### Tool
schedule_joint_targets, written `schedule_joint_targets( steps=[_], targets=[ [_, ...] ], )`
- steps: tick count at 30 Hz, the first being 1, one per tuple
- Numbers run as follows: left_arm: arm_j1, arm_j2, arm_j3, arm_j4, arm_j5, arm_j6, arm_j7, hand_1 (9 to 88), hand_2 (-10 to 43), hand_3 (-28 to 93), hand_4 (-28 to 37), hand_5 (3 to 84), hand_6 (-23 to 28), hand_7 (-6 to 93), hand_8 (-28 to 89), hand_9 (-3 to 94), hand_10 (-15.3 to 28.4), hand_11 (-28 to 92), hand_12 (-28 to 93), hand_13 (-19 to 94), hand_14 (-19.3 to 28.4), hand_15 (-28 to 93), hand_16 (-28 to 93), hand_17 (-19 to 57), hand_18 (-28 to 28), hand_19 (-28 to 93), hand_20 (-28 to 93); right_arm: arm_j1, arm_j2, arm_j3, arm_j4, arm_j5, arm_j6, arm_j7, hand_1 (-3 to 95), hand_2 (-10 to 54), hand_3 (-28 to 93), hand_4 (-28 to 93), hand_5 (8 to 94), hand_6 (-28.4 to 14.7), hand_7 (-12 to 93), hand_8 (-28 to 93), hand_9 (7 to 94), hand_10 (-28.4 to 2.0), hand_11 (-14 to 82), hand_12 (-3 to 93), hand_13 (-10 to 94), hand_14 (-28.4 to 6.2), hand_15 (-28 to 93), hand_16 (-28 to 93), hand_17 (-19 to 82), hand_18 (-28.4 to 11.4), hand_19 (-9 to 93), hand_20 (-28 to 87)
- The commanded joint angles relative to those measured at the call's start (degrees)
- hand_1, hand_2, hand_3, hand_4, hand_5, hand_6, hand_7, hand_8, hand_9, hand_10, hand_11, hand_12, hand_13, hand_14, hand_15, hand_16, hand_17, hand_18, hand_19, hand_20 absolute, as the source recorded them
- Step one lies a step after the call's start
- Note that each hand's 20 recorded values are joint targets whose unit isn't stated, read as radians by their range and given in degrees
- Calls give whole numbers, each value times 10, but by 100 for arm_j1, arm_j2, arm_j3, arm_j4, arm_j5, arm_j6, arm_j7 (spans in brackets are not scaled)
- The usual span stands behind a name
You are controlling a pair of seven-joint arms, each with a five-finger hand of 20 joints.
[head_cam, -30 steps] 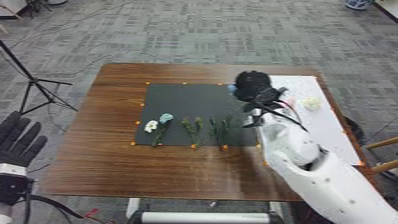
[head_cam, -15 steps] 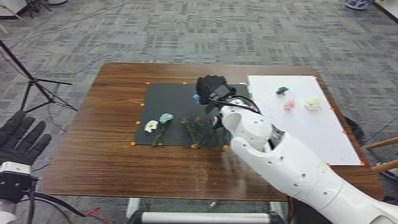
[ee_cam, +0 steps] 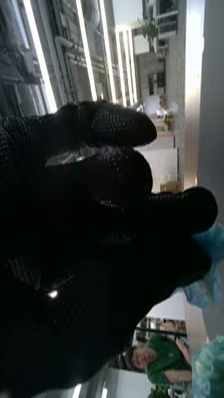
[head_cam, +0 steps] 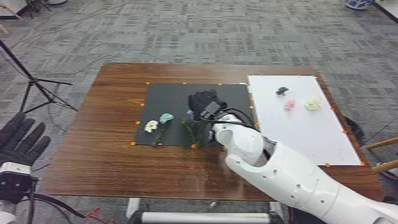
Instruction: Arrange flowers
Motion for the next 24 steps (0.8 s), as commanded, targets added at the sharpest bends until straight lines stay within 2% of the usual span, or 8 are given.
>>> schedule_joint_targets(
  steps=[1, 4, 9, 12, 13, 19, 21, 24],
  targets=[
    [-7, -12, -42, -13, -26, 52, -59, 237, 190, 692, -283, 350, 74, 102, -74, 295, 115, 140, 115, 210, 122, 218, -23, -35, 97, 166, 124, -98, -41, 161, -104, -84, -306, 263, 613, -95, 668, -283, 740, 2, 302, 1, 834, -77, 97, 412, 682, -87, 670, 428, 298, -238, 766, 412],
    [-8, -14, -65, -6, -42, 50, -57, 237, 190, 692, -283, 352, 75, 105, -74, 296, 115, 140, 114, 211, 122, 218, -25, -35, 97, 167, 123, -229, -52, 372, -287, -89, -871, 206, 619, -95, 665, -283, 719, -2, 273, -16, 807, -80, 83, 385, 666, -85, 662, 445, 288, -238, 762, 410],
    [-8, -13, -61, 4, -62, 45, -63, 235, 190, 695, -283, 352, 74, 107, -76, 295, 114, 141, 113, 211, 121, 219, -27, -35, 98, 168, 123, -307, -50, 402, -408, -19, -881, 265, 603, -95, 678, -283, 690, -2, 225, -35, 771, -86, 78, 348, 644, -81, 640, 454, 272, -239, 750, 405],
    [42, -12, -73, -8, -90, 36, -4, 235, 190, 696, -283, 352, 74, 107, -76, 295, 114, 141, 113, 211, 121, 220, -27, -35, 98, 168, 122, -308, -62, 432, -479, 24, -831, 281, 571, -95, 718, -283, 675, -2, 200, -108, 733, -98, 130, 297, 639, -83, 639, 449, 268, -242, 749, 401],
    [12, -9, -70, 0, -76, 43, -34, 235, 190, 696, -283, 352, 74, 107, -76, 295, 114, 141, 112, 212, 121, 221, -27, -35, 98, 169, 122, -338, -68, 482, -513, -19, -841, 286, 565, -95, 724, -283, 668, -2, 198, -127, 720, -104, 147, 277, 636, -85, 639, 446, 267, -242, 749, 399],
    [35, -3, -48, 2, -102, 14, 40, 234, 189, 697, -283, 351, 73, 108, -77, 295, 115, 141, 113, 212, 121, 221, -28, -36, 98, 170, 122, -420, -24, 735, -846, 66, -770, 359, 544, -95, 735, -283, 645, -14, 178, -129, 680, -126, 191, 204, 628, -88, 637, 427, 264, -244, 748, 394],
    [58, 2, -43, -10, -190, 4, 95, 234, 189, 697, -283, 350, 73, 108, -77, 295, 115, 141, 113, 212, 121, 221, -28, -36, 98, 170, 122, -475, -10, 866, -986, 101, -913, 366, 538, -95, 733, -283, 637, -19, 172, -128, 663, -132, 183, 185, 630, -88, 622, 411, 263, -244, 744, 389],
    [47, -22, -40, -5, -147, -9, 87, 235, 188, 698, -283, 348, 74, 107, -77, 295, 114, 141, 113, 212, 121, 221, -28, -36, 99, 170, 121, -616, -5, 1199, -1194, 152, -1186, 365, 529, -95, 731, -283, 619, -24, 159, -126, 644, -138, 163, 165, 631, -84, 586, 387, 261, -244, 735, 378]
  ],
)
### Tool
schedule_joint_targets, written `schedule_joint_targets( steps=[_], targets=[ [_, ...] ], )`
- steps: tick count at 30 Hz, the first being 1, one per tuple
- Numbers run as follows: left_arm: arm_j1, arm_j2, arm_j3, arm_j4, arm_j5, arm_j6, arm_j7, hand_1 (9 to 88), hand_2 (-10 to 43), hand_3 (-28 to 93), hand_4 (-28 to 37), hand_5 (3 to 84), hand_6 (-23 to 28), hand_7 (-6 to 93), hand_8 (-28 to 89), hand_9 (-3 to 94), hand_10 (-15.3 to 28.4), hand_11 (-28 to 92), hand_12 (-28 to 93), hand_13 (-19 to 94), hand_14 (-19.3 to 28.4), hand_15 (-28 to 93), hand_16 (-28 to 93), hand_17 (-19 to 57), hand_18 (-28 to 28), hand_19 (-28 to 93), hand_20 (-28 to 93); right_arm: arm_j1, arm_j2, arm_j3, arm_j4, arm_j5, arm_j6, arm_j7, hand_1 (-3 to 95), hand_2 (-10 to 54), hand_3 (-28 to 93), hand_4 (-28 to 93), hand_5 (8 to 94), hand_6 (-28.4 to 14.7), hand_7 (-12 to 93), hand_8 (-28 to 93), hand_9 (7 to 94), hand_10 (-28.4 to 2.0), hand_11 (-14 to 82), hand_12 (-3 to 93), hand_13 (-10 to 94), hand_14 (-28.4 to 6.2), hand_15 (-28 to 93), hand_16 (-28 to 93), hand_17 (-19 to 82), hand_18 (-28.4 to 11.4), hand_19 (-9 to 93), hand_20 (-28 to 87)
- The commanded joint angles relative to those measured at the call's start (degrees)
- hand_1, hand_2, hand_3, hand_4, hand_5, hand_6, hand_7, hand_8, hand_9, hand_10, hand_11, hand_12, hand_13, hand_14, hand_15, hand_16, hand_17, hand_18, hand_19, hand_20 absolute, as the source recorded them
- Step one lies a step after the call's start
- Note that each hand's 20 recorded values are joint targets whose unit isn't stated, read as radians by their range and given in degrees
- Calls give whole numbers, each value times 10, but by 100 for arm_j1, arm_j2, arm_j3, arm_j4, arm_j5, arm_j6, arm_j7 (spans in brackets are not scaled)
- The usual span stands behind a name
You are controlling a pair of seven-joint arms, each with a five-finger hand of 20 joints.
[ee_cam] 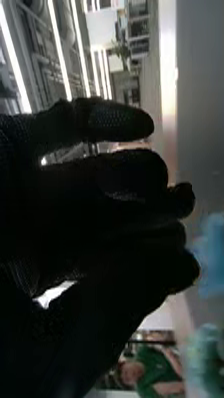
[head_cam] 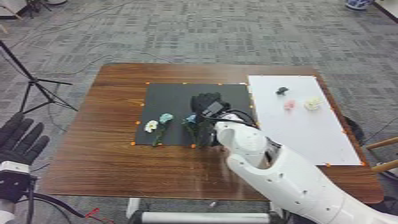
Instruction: Arrange flowers
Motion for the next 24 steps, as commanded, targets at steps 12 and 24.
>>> schedule_joint_targets(
  steps=[12, 24],
  targets=[
    [141, -101, -89, -55, -56, -70, 158, 235, 187, 697, -283, 347, 73, 106, -75, 294, 113, 139, 113, 212, 122, 218, -26, -37, 100, 170, 120, -1152, 371, 2765, -726, 155, -51, 992, 483, -95, 757, -283, 566, -47, 128, -112, 551, -167, 122, 148, 611, -110, 597, 319, 253, -247, 726, 344],
    [96, -54, -12, -30, -92, -23, 167, 239, 183, 695, -283, 346, 73, 106, -76, 293, 113, 139, 114, 212, 120, 216, -26, -37, 100, 171, 121, -1423, 409, 3084, -283, -258, -525, 1482, 585, -95, 693, -281, 543, -66, 99, -106, 519, -160, 117, 138, 600, -86, 584, 363, 256, -251, 747, 336]
  ],
)
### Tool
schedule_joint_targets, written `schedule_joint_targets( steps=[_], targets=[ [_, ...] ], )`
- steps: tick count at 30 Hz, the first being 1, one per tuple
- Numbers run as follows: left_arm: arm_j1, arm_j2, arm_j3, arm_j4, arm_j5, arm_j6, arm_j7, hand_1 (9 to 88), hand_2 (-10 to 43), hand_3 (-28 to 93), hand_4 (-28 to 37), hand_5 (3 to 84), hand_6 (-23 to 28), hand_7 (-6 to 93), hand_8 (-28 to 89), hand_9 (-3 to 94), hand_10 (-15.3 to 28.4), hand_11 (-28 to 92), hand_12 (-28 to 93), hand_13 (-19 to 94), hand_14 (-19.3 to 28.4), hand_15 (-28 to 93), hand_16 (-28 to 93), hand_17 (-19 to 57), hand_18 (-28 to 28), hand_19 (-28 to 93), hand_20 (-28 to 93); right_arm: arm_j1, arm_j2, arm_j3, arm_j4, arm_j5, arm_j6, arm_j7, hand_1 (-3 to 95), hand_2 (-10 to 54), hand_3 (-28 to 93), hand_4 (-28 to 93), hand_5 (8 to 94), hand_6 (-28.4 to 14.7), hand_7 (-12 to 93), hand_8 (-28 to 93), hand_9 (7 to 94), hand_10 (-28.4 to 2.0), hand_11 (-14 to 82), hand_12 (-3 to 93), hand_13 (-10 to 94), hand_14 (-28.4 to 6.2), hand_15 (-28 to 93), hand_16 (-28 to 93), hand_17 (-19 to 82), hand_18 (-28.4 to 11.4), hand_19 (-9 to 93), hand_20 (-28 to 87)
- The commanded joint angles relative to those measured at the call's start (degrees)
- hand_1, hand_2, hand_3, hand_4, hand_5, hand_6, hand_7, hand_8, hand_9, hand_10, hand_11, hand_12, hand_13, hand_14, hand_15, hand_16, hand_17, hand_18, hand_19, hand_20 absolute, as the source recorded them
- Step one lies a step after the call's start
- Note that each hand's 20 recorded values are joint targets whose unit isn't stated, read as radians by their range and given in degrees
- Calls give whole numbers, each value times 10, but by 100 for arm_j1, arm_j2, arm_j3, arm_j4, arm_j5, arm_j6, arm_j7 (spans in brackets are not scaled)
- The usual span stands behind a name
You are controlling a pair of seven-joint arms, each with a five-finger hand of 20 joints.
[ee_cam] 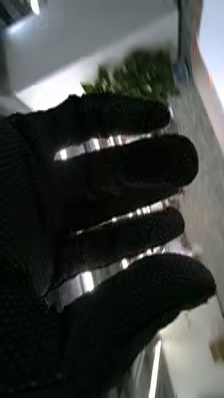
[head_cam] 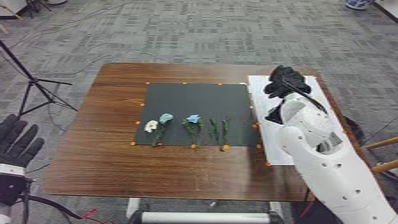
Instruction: Arrange flowers
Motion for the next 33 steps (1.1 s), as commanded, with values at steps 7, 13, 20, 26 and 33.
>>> schedule_joint_targets(
  steps=[7, 13, 20, 26, 33],
  targets=[
    [-81, 7, 36, -12, 23, 11, -29, 239, 183, 696, -283, 344, 72, 106, -75, 291, 113, 138, 114, 212, 121, 216, -25, -37, 101, 174, 124, -151, 521, -313, 412, -675, -635, 133, 626, -95, 699, -282, 526, -77, 83, -107, 476, -148, 102, 119, 602, -85, 648, 393, 265, -245, 762, 342],
    [-58, 9, 29, -7, 40, -22, -43, 239, 183, 695, -283, 344, 71, 107, -76, 291, 113, 137, 114, 212, 120, 216, -25, -37, 101, 173, 123, -86, 561, -364, 710, -672, -847, 158, 622, -95, 703, -282, 496, -79, 78, -104, 445, -150, 99, 112, 594, -91, 670, 392, 267, -247, 765, 342],
    [-26, -3, -6, -22, 38, -47, -26, 240, 182, 695, -283, 346, 69, 108, -77, 287, 113, 135, 114, 207, 119, 213, -25, -37, 101, 173, 123, -43, 605, -494, 1078, -692, -434, 144, 621, -95, 697, -283, 482, -64, 97, -107, 441, -155, 128, 101, 588, -95, 688, 369, 268, -247, 770, 334],
    [-1, -8, 27, -33, 14, -75, 31, 240, 182, 695, -283, 346, 70, 105, -76, 283, 111, 133, 116, 202, 117, 206, -24, -37, 101, 173, 124, -36, 638, -623, 1325, -790, 210, 74, 644, -95, 652, -283, 608, -21, 140, -121, 630, -123, 164, 146, 645, -70, 650, 392, 288, -242, 782, 357],
    [23, -23, 46, -41, 18, -96, 37, 240, 182, 696, -283, 346, 71, 104, -75, 283, 111, 131, 117, 200, 117, 204, -20, -37, 101, 172, 123, -168, 777, -753, 1162, -916, 944, -24, 640, -95, 620, -282, 747, 0, 299, 36, 837, -78, 131, 431, 707, -89, 738, 349, 332, -240, 808, 407]
  ],
)
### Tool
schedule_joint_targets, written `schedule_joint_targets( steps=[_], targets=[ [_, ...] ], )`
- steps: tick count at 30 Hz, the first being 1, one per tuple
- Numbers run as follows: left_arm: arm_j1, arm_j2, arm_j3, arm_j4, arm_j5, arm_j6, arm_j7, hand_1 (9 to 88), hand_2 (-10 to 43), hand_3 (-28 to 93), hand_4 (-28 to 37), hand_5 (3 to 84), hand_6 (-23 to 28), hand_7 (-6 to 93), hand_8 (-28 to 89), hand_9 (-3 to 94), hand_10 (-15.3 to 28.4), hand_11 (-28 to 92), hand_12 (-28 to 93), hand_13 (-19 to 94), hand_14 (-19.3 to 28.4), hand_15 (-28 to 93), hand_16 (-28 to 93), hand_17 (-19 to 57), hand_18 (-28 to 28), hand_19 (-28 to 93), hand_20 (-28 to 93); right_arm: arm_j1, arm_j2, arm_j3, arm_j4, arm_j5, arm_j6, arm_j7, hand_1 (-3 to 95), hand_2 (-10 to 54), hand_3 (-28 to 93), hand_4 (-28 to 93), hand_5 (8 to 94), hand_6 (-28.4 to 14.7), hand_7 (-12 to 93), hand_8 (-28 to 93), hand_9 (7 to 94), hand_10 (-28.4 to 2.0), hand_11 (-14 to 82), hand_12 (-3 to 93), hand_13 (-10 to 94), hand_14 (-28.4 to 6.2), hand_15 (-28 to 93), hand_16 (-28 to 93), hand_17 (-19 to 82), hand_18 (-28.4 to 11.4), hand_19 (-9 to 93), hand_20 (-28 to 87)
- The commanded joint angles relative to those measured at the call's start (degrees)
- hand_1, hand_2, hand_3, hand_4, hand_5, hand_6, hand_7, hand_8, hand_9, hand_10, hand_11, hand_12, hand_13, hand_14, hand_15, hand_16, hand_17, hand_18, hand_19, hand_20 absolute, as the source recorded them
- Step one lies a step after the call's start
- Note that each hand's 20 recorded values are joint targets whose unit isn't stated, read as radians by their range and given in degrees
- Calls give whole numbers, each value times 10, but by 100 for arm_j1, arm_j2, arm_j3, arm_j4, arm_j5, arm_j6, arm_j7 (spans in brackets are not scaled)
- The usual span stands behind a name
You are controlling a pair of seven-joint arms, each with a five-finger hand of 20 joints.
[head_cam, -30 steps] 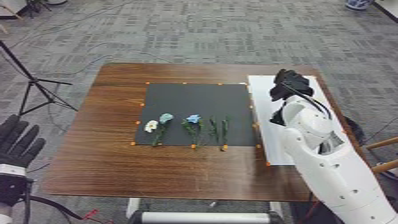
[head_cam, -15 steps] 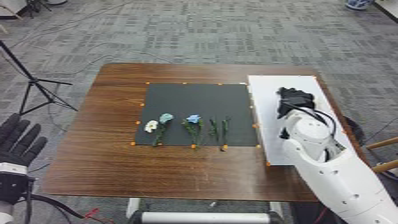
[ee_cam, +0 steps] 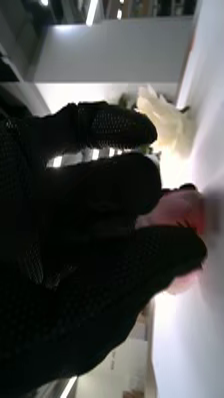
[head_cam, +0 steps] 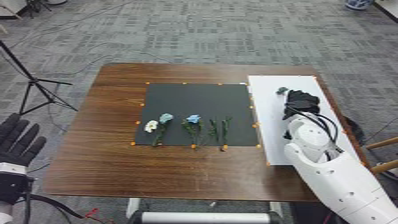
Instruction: Arrange flowers
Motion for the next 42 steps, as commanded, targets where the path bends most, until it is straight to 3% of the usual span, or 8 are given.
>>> schedule_joint_targets(
  steps=[1, 9, 12, 30, 32, 34, 36, 42],
  targets=[
    [79, -27, 11, -42, 6, -76, 57, 240, 182, 695, -283, 346, 71, 104, -75, 282, 111, 132, 118, 200, 117, 204, -20, -37, 101, 171, 123, -217, 196, -103, -239, -191, 537, -124, 639, -95, 620, -282, 751, 1, 315, 46, 841, -77, 142, 445, 710, -90, 742, 350, 334, -239, 810, 408],
    [100, -8, 1, -45, -8, -103, 92, 240, 182, 696, -283, 346, 72, 103, -74, 283, 111, 131, 118, 201, 118, 206, -19, -38, 101, 171, 123, -328, 414, -145, -1452, 728, 1113, -706, 628, -95, 641, -283, 753, -1, 333, 58, 844, -79, 156, 465, 711, -91, 743, 356, 338, -241, 813, 410],
    [60, 17, 15, -32, -4, -108, 83, 240, 182, 696, -283, 346, 71, 103, -74, 283, 111, 132, 118, 201, 118, 207, -19, -38, 101, 171, 124, -263, 399, -235, -1666, 940, 1051, -1154, 625, -95, 646, -283, 753, -2, 334, 59, 844, -80, 156, 467, 711, -91, 742, 358, 336, -241, 813, 411],
    [35, 27, 39, -27, 53, -111, -5, 240, 182, 694, -283, 346, 71, 103, -74, 284, 112, 132, 118, 204, 119, 211, -21, -38, 101, 171, 125, 327, -315, -1281, -1327, 749, 658, -1871, 608, -95, 655, -283, 741, 1, 347, 38, 837, -77, 145, 453, 699, -94, 737, 363, 322, -238, 799, 415],
    [13, 9, 44, -45, 95, -33, -60, 240, 182, 694, -283, 346, 72, 103, -74, 285, 112, 132, 118, 205, 119, 210, -21, -38, 102, 171, 125, 328, -318, -1402, -1352, 736, 591, -1926, 607, -95, 657, -283, 739, 1, 346, 34, 836, -78, 143, 451, 699, -94, 737, 363, 321, -238, 799, 415],
    [-13, 8, 53, -27, 167, -77, -128, 240, 183, 693, -283, 347, 71, 103, -75, 286, 112, 133, 118, 206, 119, 211, -21, -38, 101, 171, 124, 290, -316, -1507, -1368, 642, 619, -1931, 607, -95, 656, -283, 738, 0, 344, 29, 833, -78, 141, 451, 697, -94, 737, 363, 320, -238, 798, 416],
    [26, 17, 34, -39, 131, -65, -89, 239, 184, 693, -283, 348, 72, 104, -74, 287, 113, 134, 118, 206, 119, 213, -21, -38, 101, 171, 124, 296, -358, -1580, -1358, 637, 547, -1965, 607, -95, 657, -283, 737, 0, 342, 25, 832, -77, 139, 449, 697, -93, 737, 363, 321, -237, 797, 416],
    [-37, 28, 9, -17, 186, -78, -209, 239, 186, 693, -283, 348, 72, 105, -75, 289, 113, 135, 117, 210, 121, 217, -22, -38, 101, 171, 124, 266, -405, -1697, -1361, 517, 614, -1894, 611, -95, 660, -283, 734, 1, 335, 18, 829, -76, 136, 446, 692, -93, 736, 363, 318, -236, 796, 417]
  ],
)
